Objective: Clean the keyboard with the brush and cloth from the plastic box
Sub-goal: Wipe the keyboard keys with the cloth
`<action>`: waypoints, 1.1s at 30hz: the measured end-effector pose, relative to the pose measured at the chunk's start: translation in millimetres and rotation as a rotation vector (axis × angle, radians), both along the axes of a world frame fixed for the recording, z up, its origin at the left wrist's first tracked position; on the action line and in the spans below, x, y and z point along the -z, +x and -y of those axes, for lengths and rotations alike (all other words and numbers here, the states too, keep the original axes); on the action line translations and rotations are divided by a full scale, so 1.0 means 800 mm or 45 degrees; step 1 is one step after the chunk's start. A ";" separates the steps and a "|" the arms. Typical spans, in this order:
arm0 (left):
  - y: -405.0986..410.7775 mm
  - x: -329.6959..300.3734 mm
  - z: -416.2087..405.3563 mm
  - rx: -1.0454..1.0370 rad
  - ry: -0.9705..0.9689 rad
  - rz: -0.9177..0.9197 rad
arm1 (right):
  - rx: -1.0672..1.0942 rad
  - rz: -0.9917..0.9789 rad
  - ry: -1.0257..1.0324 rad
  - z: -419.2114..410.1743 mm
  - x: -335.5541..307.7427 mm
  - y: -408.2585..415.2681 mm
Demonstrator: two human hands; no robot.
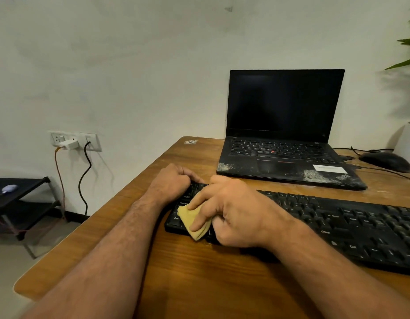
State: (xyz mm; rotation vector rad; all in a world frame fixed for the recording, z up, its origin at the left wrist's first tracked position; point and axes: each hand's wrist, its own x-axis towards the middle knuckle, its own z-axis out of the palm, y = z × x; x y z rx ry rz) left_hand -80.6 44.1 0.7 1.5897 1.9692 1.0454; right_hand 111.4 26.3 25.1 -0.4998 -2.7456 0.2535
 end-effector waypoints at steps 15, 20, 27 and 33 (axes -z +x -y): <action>-0.001 0.003 -0.002 -0.008 -0.049 0.060 | 0.698 -0.013 0.068 -0.052 0.008 -0.013; -0.003 0.002 -0.004 -0.020 -0.046 0.002 | 0.352 -0.013 -0.096 -0.030 0.007 -0.007; -0.003 0.003 -0.003 -0.013 -0.027 0.005 | 0.285 -0.075 -0.194 -0.018 -0.002 0.004; -0.005 0.002 -0.005 0.010 -0.017 -0.016 | 0.047 -0.176 -0.235 0.010 -0.004 -0.003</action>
